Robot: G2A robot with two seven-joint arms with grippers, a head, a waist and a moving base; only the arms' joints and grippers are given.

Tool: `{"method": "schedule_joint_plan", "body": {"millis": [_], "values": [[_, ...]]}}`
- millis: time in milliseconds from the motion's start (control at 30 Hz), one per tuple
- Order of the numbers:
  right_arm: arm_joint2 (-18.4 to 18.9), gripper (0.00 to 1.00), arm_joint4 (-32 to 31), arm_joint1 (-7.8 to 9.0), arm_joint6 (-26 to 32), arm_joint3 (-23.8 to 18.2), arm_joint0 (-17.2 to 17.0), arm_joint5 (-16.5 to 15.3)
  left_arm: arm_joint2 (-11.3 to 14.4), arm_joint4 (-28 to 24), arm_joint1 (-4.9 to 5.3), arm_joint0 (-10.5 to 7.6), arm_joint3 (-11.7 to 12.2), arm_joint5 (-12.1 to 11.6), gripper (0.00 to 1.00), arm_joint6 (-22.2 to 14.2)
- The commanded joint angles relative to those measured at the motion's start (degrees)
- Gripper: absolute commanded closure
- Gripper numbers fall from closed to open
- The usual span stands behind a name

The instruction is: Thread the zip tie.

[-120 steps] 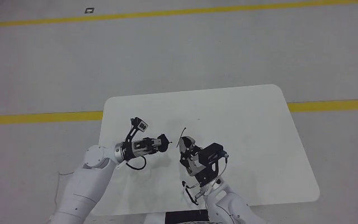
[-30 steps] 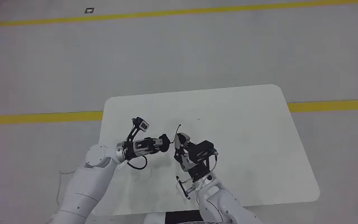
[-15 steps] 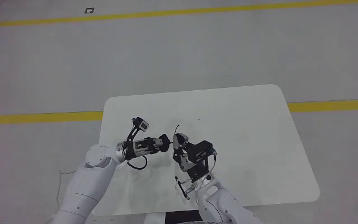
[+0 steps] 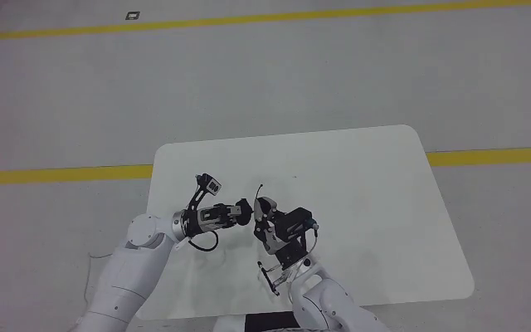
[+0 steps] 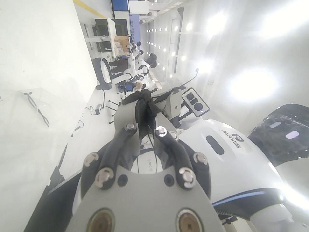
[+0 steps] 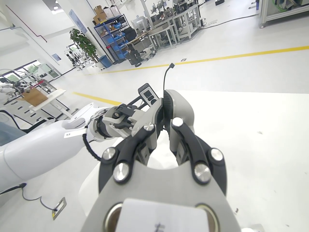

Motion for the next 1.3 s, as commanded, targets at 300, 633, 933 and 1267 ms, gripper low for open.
{"method": "schedule_joint_plan", "body": {"millis": [300, 633, 933, 1267], "values": [[0.2, 1.00, 0.6, 0.11, -0.4, 0.4, -0.4, 0.4, 0.0, 0.0, 0.00, 0.00, 0.0, 0.0, 1.00, 0.0], [0.2, 1.00, 1.0, 0.21, -0.8, 0.6, -0.5, 0.2, 0.0, 0.0, 0.00, 0.00, 0.0, 0.0, 1.00, 0.0], [0.3, 1.00, 2.8, 0.34, -1.7, 0.1, -0.7, -1.0, 0.0, 0.0, 0.00, 0.00, 0.0, 0.0, 1.00, 0.0], [-0.3, 1.00, 3.5, 0.53, -1.8, 0.8, -0.1, -1.0, 0.0, 0.0, 0.00, 0.00, 0.0, 0.0, 1.00, 0.0]]}}
